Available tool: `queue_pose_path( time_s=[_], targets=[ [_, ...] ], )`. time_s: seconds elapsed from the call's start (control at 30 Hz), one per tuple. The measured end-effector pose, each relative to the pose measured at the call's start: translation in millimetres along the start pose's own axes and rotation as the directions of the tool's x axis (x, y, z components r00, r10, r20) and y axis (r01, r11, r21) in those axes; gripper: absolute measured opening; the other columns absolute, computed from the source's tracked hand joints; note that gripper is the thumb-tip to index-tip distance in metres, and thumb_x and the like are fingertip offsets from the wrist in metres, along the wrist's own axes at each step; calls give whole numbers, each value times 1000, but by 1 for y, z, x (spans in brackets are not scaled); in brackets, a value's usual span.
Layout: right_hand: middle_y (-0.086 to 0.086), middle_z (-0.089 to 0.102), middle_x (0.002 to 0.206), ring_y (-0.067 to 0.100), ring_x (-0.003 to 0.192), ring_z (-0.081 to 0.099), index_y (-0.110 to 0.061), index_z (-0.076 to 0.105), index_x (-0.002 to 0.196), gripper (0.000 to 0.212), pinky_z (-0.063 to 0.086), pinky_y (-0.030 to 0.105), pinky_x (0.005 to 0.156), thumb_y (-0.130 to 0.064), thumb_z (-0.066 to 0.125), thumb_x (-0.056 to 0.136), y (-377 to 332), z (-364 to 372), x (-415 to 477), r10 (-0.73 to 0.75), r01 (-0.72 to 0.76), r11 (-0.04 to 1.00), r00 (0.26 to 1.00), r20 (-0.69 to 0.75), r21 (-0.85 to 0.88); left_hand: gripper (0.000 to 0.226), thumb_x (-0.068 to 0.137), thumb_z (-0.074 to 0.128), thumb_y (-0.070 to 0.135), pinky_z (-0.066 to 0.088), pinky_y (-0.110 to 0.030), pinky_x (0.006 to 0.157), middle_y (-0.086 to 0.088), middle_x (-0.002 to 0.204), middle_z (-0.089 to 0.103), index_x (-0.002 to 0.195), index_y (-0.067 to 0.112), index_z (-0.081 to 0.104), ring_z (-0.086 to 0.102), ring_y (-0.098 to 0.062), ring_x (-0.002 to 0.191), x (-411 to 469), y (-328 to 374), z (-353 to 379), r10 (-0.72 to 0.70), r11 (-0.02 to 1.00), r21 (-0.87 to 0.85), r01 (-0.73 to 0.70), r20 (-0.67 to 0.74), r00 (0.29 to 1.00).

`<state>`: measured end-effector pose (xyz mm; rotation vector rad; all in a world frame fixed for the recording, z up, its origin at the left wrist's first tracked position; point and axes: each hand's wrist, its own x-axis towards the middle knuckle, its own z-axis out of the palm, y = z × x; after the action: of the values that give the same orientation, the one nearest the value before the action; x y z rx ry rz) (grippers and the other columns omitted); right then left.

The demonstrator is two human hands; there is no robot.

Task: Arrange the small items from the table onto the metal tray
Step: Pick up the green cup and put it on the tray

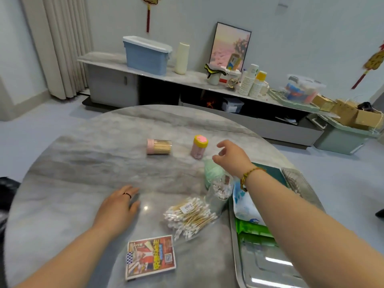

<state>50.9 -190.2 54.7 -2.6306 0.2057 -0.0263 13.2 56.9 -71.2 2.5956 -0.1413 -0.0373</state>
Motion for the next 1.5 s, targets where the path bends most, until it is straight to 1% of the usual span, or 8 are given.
queue_pose_path(
  time_s=[0.1,0.23,0.4,0.73,0.93,1.13,1.37,1.5],
  targets=[
    [26,54,125,37,109,56,5,44,124,47,47,38,82,-20,57,85,-13,2,27,113,-95,987,982,149,-127,46,92,38,35,16,-29,112,3,151,26,136,25,32,21,-15,139,6,2,12,56,991,118,-57,7,998],
    [20,59,113,28,88,55,4,48,120,48,45,29,61,-26,58,85,-8,1,46,217,-131,936,946,242,-328,47,92,33,40,7,-33,115,4,153,21,138,29,28,11,-12,142,10,2,24,45,989,144,-42,-19,999],
    [8,40,142,26,126,41,-9,37,134,61,36,37,100,-45,51,85,8,8,59,254,25,817,881,398,-576,48,92,30,42,7,-35,115,7,153,22,138,31,26,11,-11,142,12,3,30,33,980,199,-22,-53,998],
    [8,26,150,31,131,35,-25,5,142,97,36,43,103,-47,68,71,8,37,72,223,177,762,831,509,-623,47,92,29,40,7,-35,115,7,152,23,138,30,27,12,-12,141,12,6,29,31,977,212,-19,-58,998],
    [12,33,145,34,122,44,-21,0,142,100,45,43,91,-35,71,72,18,42,73,136,100,885,878,459,-454,48,91,23,41,9,-35,114,6,151,27,137,29,30,15,-13,141,13,8,28,30,978,206,-16,-64,997],
    [15,47,127,25,94,50,-15,20,133,77,44,30,73,-21,70,74,25,26,66,-32,63,994,948,316,-90,46,92,34,38,8,-35,114,5,151,26,137,29,30,14,-13,141,13,9,27,28,981,193,-19,-42,999],
    [0,47,113,16,93,50,-18,38,130,62,45,25,77,-18,68,75,31,6,29,-168,181,947,983,-71,265,39,89,47,22,19,-32,110,1,144,40,128,22,47,35,-20,131,7,36,20,148,988,45,-145,-86,985],
    [1,39,107,15,83,48,-10,38,116,52,41,14,53,-17,70,76,40,-25,1,-89,151,927,978,-189,344,40,90,46,23,20,-30,110,4,145,38,130,24,44,32,-17,133,-9,58,15,234,972,1,-235,-100,967]
  ],
)
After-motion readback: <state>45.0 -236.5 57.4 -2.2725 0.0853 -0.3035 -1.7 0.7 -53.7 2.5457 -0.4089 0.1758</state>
